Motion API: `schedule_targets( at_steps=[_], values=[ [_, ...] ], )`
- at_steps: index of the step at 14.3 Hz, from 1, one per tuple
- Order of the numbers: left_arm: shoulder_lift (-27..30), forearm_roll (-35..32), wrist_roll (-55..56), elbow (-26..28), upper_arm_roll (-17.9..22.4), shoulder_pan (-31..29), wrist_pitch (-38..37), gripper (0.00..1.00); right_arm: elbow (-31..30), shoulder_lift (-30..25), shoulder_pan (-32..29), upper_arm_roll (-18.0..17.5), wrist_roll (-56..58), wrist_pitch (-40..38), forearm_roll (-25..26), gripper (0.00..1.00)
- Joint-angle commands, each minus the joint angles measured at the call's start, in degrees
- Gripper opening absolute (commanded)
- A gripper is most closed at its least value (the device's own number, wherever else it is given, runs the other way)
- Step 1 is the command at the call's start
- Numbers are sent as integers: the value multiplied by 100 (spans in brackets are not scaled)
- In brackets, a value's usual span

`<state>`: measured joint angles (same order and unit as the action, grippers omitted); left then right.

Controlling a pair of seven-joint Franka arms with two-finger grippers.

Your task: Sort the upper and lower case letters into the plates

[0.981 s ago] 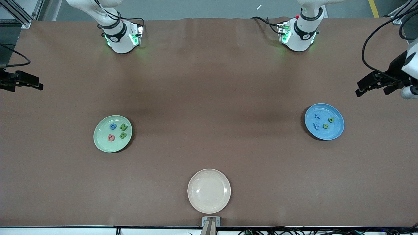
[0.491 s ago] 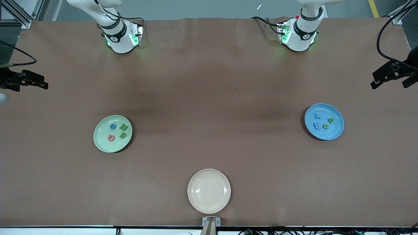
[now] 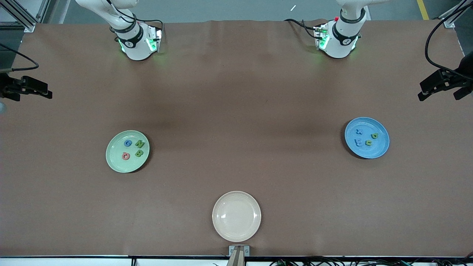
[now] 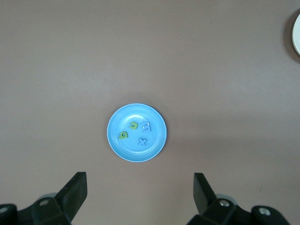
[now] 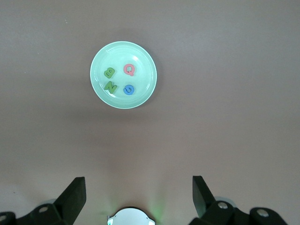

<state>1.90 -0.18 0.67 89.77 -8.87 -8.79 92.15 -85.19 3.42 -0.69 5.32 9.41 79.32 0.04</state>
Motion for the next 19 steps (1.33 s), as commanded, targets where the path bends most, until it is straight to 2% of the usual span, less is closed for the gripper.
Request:
schedule_targets(
  at_steps=[1,4,7,11,14,19],
  values=[
    [-85,-61,-32,-153,-18,17,-127,100,-445,-465,-71,74,-27,48,-108,100],
    [-164,-61,-41,-179,-18,35,-118,100,-648,-711,-1,83,-18,110,-153,100],
    [-322,-96,-41,-460,-53,79,-118,100,-920,-869,43,109,-18,320,-249,100],
    [-331,-96,-32,-470,-53,53,-118,100,-1438,-1247,52,162,-9,505,-258,100],
    [-331,-87,-32,-470,-53,18,-118,100,-1457,-1274,60,171,26,479,-224,100],
    [-384,-87,-32,-470,-45,44,-109,100,-1404,-1265,78,49,61,637,224,100]
  ],
)
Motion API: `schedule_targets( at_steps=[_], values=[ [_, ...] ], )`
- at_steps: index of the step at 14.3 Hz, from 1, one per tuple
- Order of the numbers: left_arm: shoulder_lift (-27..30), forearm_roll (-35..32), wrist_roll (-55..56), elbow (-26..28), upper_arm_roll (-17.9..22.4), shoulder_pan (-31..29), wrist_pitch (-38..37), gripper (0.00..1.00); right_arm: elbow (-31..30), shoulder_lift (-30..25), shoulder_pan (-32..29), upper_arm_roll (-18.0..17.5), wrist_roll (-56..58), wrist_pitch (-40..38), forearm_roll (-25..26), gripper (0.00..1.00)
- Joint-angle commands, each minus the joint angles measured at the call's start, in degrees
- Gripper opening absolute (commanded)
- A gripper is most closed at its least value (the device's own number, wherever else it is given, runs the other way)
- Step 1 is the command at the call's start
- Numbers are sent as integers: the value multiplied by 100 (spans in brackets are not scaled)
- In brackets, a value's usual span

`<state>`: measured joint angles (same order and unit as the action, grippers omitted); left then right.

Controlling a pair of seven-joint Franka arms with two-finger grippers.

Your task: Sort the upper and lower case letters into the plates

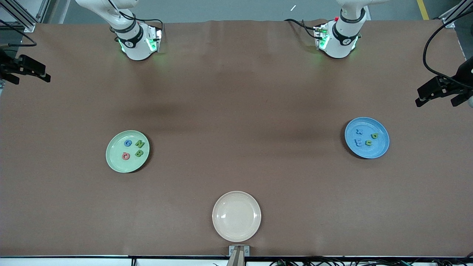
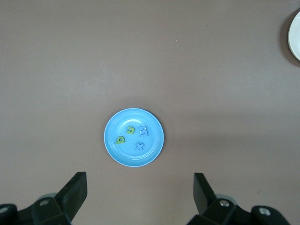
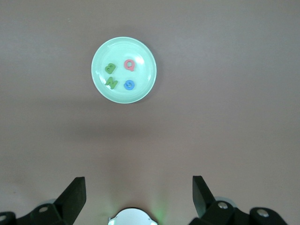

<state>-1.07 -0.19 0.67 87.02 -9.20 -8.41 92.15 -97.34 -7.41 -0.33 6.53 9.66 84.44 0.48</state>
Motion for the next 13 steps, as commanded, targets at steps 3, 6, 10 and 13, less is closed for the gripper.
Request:
schedule_targets(
  at_steps=[3,6,10,13],
  values=[
    [-95,-86,-32,-194,-12,-12,-109,100,-189,-182,25,-91,-43,230,181,100],
    [-95,-86,-32,-194,-21,-12,-109,100,-189,-182,-10,-91,-70,345,75,100],
    [-95,-77,-32,-194,-21,-3,-109,100,-206,-173,60,-143,-588,292,-170,100],
    [-95,-78,-32,-194,-21,6,-109,100,-198,-156,200,-143,-562,327,-162,100]
  ],
)
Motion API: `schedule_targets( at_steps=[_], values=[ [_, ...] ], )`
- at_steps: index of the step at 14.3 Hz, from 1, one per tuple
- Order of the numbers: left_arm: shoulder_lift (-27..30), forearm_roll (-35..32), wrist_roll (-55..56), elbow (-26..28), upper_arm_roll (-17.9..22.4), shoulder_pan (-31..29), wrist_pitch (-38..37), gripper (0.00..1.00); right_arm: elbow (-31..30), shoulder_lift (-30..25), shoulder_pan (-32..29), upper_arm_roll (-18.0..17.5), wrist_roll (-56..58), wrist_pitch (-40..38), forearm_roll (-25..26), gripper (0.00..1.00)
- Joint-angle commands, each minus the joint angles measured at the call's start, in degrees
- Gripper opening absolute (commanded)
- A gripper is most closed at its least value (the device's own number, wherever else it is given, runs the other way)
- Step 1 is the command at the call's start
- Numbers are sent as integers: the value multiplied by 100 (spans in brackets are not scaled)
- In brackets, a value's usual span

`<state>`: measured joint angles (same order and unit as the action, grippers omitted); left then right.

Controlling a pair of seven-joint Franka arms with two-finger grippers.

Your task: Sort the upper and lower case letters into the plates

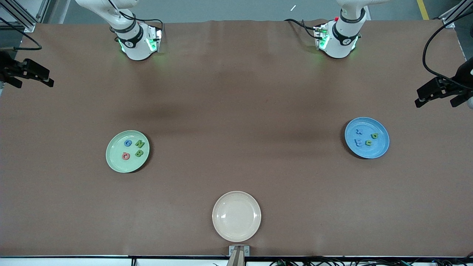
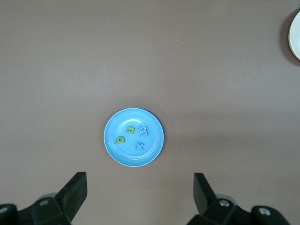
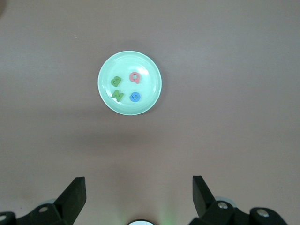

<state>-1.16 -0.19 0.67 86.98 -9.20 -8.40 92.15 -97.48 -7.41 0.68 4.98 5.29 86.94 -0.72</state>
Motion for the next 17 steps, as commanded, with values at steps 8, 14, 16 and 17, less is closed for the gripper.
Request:
schedule_targets(
  at_steps=[8,14,16,17],
  values=[
    [-69,-77,-32,-191,876,1033,-109,100,-166,-156,73,30,-72,86,2,100],
    [-69,-86,-41,-199,868,989,-109,100,-184,-147,64,38,-81,51,2,100],
    [-60,-86,-41,-199,868,989,-109,100,-184,-147,55,38,-81,95,2,100],
    [-60,-86,-41,-199,850,989,-109,100,-175,-147,55,38,-81,112,2,100]
  ],
)
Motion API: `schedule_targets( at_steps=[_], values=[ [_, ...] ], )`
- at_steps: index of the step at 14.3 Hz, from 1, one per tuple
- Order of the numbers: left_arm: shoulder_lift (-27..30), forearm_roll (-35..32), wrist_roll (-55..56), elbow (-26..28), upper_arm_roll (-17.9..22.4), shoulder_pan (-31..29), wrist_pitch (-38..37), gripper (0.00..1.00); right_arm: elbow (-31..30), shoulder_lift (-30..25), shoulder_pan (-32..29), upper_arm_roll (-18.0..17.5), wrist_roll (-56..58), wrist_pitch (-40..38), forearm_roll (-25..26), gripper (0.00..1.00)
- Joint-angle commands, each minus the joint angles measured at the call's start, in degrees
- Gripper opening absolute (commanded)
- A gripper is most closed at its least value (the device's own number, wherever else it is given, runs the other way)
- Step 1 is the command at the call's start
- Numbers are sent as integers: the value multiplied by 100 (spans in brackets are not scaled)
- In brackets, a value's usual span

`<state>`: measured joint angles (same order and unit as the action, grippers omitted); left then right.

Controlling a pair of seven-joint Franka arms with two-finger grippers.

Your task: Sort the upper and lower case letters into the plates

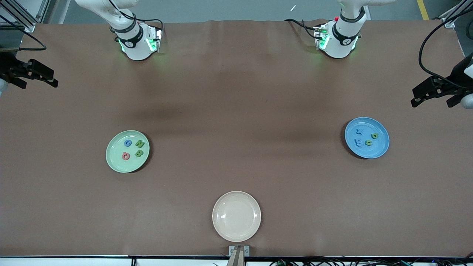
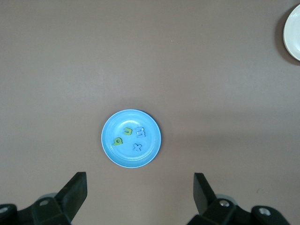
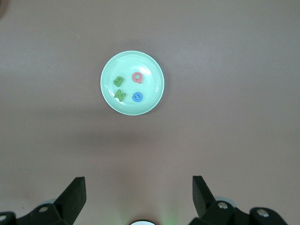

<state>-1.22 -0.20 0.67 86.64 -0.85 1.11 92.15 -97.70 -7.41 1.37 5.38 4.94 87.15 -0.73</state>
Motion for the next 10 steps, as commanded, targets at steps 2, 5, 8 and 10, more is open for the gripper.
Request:
schedule_targets(
  at_steps=[2,5,8,10],
  values=[
    [-45,-77,-41,-165,-2,38,-118,100,-144,-147,-23,7,-45,100,2,100],
    [-45,-59,-50,-165,-3,38,-118,100,-136,-147,-40,25,-45,328,2,100],
    [-45,-51,-67,-165,-3,38,-118,100,-127,-147,-40,25,-28,399,81,100],
    [-45,-50,-67,-165,-3,38,-118,100,-135,-156,-23,16,-28,381,239,100]
  ],
)
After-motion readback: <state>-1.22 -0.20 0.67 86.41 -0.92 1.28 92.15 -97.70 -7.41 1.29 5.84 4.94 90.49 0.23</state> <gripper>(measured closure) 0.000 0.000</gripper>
